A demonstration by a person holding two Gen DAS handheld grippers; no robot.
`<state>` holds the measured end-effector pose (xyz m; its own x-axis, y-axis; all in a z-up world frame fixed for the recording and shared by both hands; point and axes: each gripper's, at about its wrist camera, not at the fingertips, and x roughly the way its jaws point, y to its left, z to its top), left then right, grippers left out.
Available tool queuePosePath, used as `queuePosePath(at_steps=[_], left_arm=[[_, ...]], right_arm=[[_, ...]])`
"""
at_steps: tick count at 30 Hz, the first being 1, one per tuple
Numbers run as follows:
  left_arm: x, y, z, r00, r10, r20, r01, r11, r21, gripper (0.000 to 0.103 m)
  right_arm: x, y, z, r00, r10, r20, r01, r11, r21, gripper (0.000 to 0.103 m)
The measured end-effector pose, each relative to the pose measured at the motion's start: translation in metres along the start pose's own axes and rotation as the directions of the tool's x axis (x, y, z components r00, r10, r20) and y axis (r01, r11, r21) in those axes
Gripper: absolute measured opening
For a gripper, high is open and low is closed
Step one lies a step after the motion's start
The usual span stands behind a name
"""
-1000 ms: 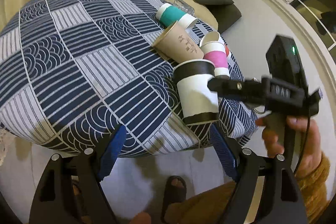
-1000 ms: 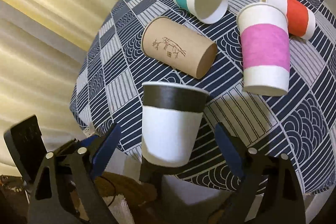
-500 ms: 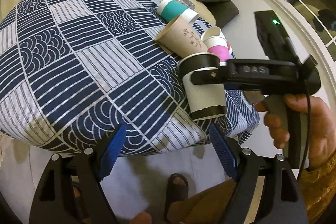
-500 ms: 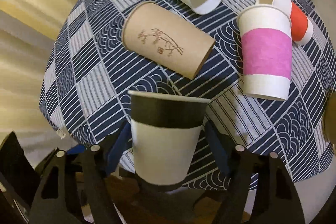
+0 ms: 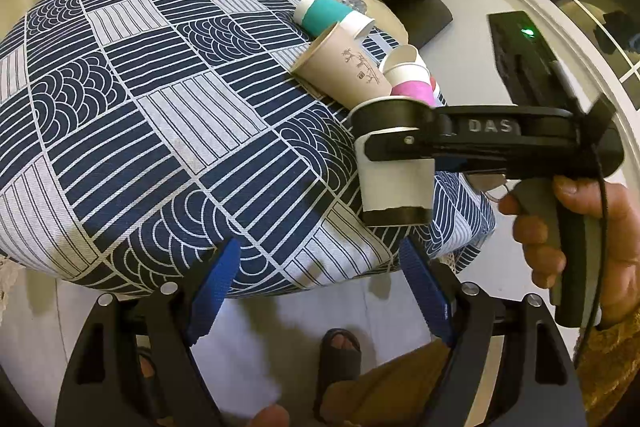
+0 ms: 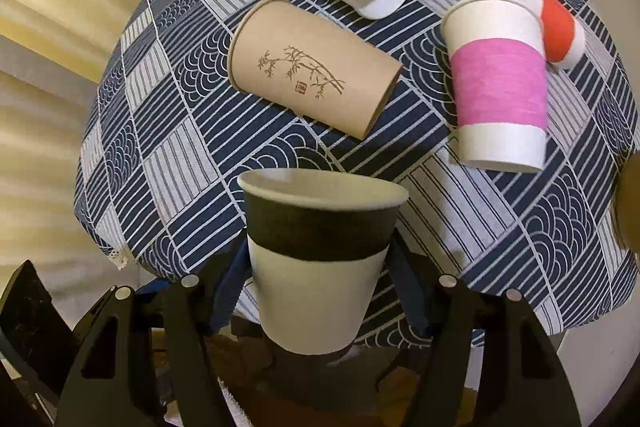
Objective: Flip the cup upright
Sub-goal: 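Turn the held cup rim-up with the right gripper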
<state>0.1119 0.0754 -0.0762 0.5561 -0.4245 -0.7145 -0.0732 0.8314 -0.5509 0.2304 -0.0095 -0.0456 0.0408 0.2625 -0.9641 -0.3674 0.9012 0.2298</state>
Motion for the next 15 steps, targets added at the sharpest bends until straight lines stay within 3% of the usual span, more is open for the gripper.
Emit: queuePosePath(at_steps=[12,15], left_arm=[[-0.003,0.001,0.000,1.000,0.007,0.010,-0.007,1.000,-0.012,0.080],[-0.005,0.003,0.000,1.000,0.011,0.015,-0.011,1.000,-0.016,0.080]], right_arm=[[-0.030,-0.005,-0.035,0.993,0.050,0.103,-0.051,0.999,0.010,0.065],[-0.046,-0.001,-0.044,0.982,0.067,0.179,-0.064,0.998,-0.023,0.065]])
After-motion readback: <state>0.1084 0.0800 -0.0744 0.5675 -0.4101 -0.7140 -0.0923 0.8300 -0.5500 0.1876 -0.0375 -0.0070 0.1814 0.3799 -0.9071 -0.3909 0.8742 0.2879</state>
